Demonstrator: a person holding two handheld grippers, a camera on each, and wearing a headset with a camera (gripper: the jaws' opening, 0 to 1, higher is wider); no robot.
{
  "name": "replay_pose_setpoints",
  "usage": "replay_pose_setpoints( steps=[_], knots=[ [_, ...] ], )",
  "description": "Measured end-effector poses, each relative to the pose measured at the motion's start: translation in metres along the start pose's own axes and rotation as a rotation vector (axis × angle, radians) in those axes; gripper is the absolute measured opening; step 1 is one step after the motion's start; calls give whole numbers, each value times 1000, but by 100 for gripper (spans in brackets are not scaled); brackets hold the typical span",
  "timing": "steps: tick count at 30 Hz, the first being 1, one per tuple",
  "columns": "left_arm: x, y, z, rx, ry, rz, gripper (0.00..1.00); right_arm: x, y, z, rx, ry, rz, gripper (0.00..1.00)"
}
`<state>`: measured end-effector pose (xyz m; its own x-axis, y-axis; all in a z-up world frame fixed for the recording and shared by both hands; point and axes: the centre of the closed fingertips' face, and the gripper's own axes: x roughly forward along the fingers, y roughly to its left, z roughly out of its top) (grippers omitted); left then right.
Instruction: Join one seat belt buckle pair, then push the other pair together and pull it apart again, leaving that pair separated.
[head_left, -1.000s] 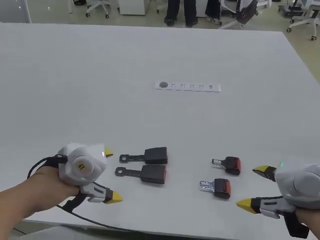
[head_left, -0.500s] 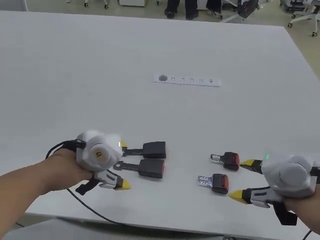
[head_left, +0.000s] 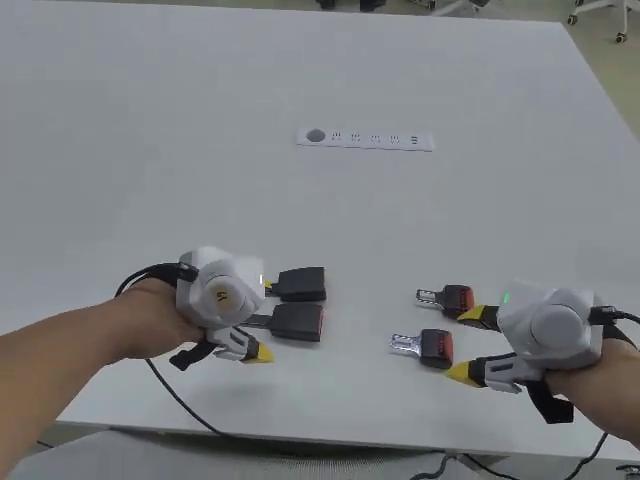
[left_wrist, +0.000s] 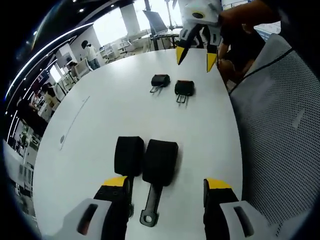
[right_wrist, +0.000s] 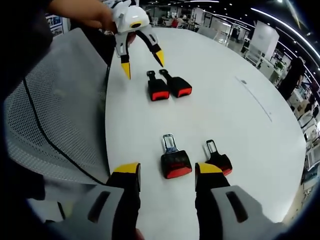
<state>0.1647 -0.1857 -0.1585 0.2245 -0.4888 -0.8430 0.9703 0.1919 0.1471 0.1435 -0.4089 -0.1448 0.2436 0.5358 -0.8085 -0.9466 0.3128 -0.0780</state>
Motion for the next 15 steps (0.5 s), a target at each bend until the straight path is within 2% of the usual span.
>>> replay_pose_setpoints(
  steps=[3,7,15],
  knots=[
    [5,3,2,13,10,1,60,1,-2,-1,-2,8,2,40],
    [10,2,5,21,13,-17,58,2,-6,1,1,6,11,39],
    [16,0,7,27,30,-46,55,13,-4,0,-18,22,52,32]
  ],
)
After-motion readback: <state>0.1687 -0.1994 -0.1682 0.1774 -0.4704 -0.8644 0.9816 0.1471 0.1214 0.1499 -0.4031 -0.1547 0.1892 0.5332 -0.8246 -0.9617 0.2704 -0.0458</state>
